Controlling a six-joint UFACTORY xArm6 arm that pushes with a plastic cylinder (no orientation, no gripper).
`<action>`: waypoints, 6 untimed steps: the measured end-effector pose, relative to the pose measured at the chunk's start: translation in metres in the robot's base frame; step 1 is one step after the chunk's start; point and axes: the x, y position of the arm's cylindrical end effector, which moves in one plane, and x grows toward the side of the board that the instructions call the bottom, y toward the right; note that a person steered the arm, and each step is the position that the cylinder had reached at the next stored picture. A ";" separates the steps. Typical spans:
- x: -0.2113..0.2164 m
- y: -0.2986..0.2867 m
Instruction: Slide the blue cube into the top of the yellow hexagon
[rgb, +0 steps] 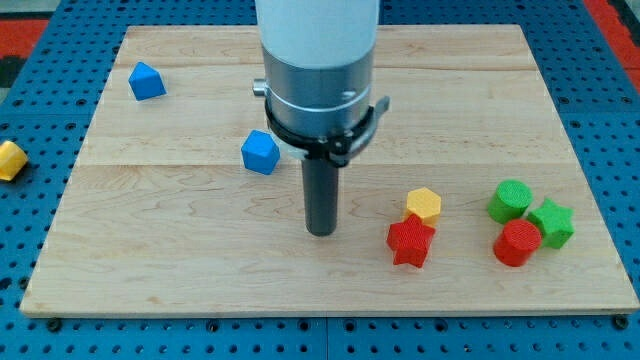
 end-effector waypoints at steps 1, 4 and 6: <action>0.014 0.094; -0.104 -0.134; -0.057 0.043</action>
